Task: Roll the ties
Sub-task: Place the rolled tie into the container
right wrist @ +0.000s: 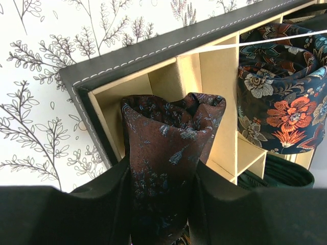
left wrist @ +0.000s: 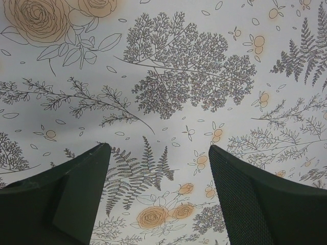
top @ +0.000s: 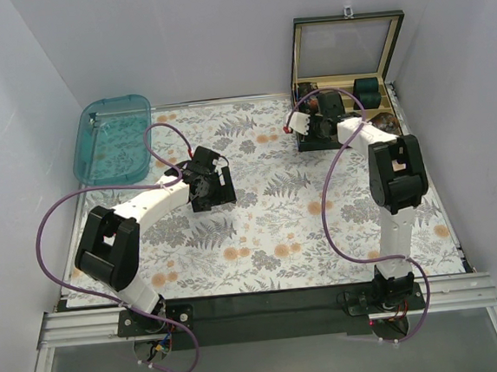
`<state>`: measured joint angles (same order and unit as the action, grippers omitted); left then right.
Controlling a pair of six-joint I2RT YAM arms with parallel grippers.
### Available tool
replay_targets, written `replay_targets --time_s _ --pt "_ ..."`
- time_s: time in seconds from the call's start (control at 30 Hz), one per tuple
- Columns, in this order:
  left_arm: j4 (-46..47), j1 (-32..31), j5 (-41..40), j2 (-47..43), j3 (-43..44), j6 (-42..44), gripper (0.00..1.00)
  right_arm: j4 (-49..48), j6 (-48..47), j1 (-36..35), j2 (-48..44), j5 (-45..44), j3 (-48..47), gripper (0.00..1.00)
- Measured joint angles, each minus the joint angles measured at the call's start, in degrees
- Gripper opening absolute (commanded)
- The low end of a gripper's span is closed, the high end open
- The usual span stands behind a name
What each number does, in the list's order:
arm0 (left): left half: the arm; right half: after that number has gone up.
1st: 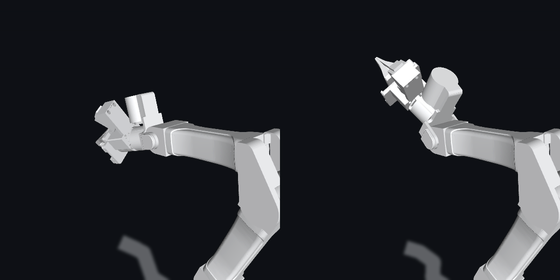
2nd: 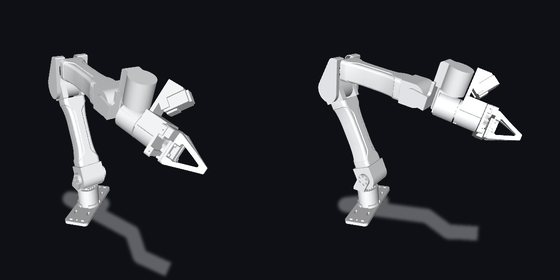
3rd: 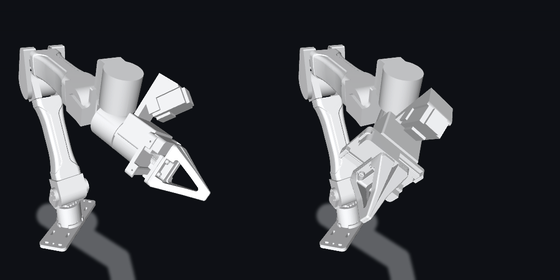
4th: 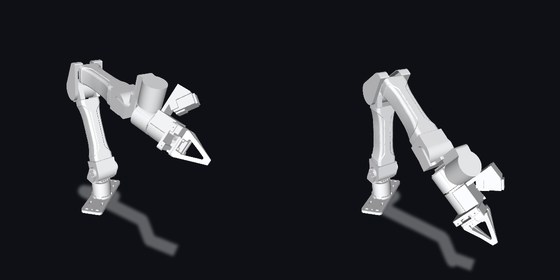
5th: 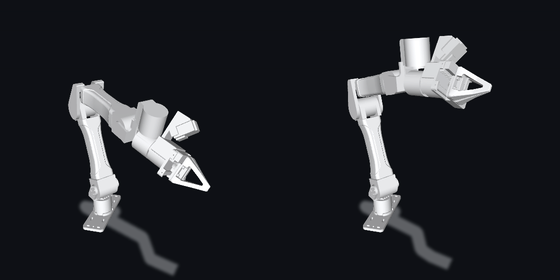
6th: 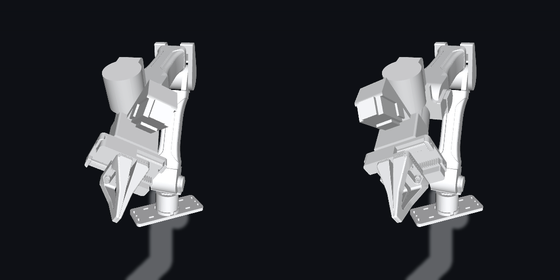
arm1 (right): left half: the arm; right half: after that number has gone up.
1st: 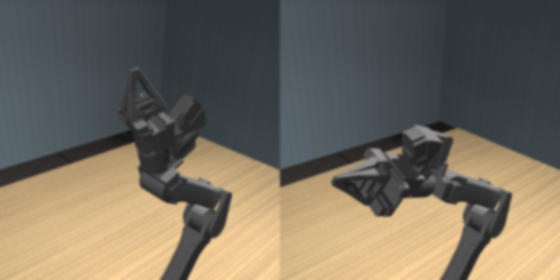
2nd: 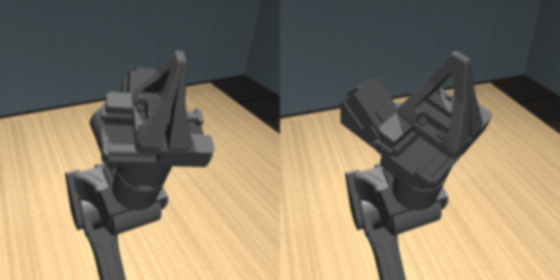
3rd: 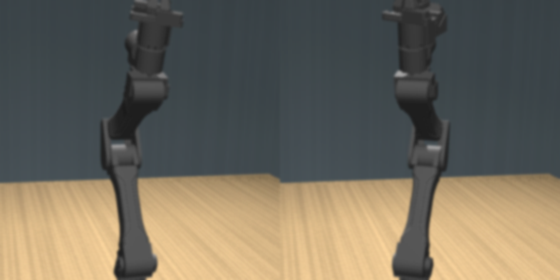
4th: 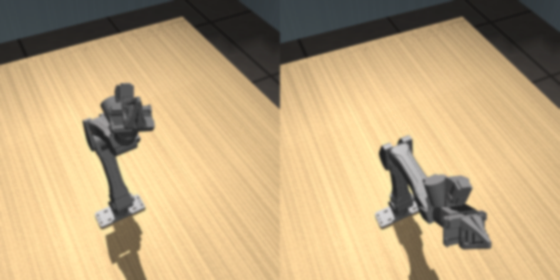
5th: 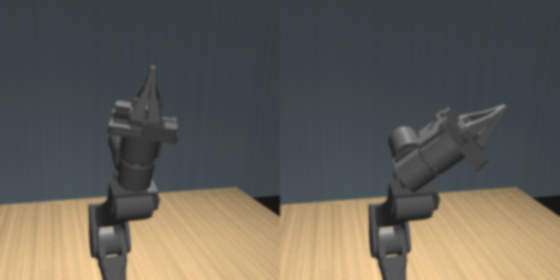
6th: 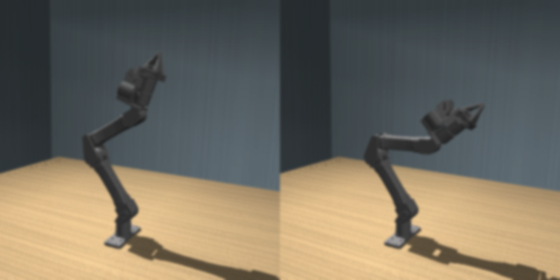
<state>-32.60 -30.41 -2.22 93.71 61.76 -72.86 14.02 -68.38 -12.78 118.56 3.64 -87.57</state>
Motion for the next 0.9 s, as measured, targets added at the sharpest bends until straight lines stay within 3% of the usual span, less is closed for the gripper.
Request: replay_targets --time_s 0.3,0.7,0.9 --pt "0.0 0.0 0.0 0.0 0.0 0.0 0.72 0.8 0.5 0.1 -1.5 0.5 0.2 0.01" --pt "0.7 0.0 0.6 -0.1 0.0 0.4 0.71 6.2 1.9 -0.9 -19.8 4.1 4.0 0.01" --pt "1.4 0.0 1.3 -0.5 -0.3 0.7 0.71 14.1 2.7 -1.4 -22.2 9.4 4.1 0.01"
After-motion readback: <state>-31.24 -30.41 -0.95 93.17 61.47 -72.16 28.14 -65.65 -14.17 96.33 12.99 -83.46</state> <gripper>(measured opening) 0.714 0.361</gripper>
